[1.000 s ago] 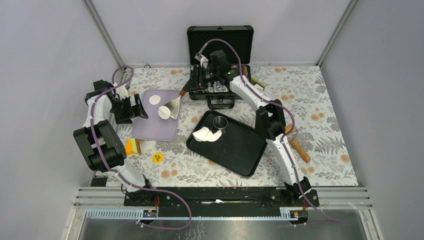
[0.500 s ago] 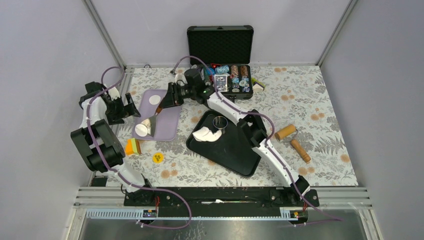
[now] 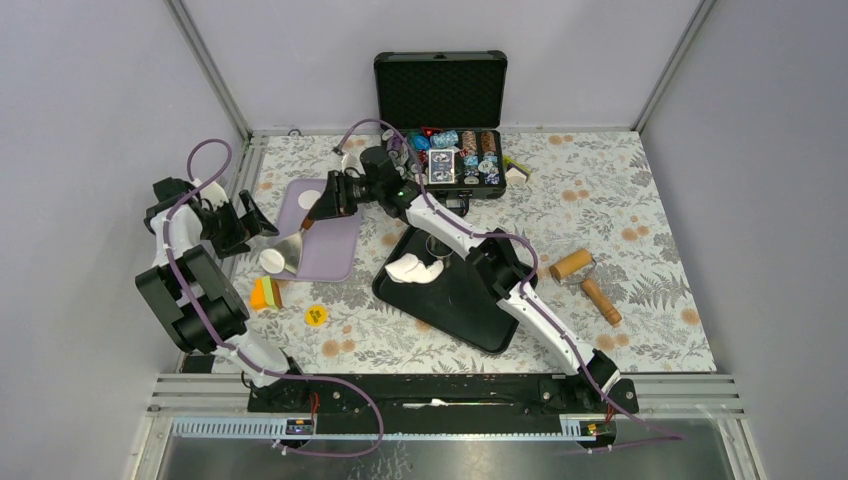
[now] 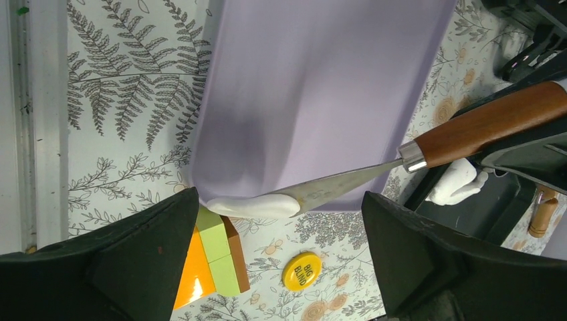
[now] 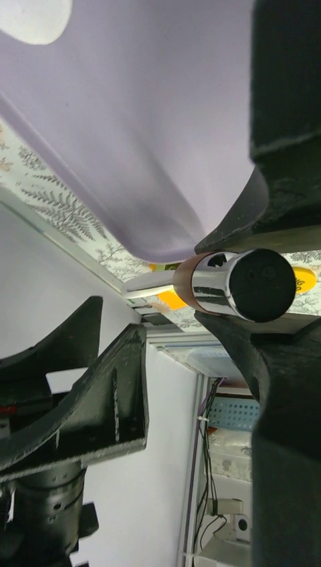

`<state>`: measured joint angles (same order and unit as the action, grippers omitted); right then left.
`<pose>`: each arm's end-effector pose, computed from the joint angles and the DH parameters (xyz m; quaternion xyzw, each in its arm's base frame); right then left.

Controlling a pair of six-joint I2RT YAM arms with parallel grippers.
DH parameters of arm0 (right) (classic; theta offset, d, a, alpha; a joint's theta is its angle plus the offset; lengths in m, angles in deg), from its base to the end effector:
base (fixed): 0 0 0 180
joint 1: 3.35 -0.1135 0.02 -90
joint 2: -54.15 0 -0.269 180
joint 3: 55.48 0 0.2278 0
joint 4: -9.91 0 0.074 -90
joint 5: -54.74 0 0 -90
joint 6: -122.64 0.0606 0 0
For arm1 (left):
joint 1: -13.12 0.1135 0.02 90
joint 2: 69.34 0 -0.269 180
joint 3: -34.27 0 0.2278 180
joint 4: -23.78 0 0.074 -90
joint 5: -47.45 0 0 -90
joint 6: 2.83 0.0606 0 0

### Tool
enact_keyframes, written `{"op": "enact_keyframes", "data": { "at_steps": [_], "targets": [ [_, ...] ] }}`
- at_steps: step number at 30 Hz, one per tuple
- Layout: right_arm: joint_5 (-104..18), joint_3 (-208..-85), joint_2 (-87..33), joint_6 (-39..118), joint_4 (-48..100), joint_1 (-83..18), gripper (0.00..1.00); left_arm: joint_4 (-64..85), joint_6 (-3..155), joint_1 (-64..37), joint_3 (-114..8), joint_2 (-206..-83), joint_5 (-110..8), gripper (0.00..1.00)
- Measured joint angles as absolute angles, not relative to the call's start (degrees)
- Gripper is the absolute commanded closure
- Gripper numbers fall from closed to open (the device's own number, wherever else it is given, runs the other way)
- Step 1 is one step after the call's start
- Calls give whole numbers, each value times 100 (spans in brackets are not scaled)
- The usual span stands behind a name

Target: Roll out the dumpling wrappers from the dough

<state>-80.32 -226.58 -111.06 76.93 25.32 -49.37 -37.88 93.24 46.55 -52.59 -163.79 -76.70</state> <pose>0.4010 0.4773 0.1862 -0.2581 0.7013 0.6293 0.2134 0.2780 0.1428 0.2355 -0.1710 0.9261 -0.2137 0.2596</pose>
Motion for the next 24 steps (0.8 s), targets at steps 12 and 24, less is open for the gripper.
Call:
{"op": "enact_keyframes", "data": {
  "at_steps": [12, 24],
  "targets": [
    [-8012, -22809, -11191, 7852, 2331, -4804, 100, -3790, 9335, 4655, -5259, -16379, -7830, 1],
    [-7628, -22842, -11370, 7595, 2911, -4653, 100, -3788, 9330, 4657, -5259, -16379, -7838, 1]
  ]
}}
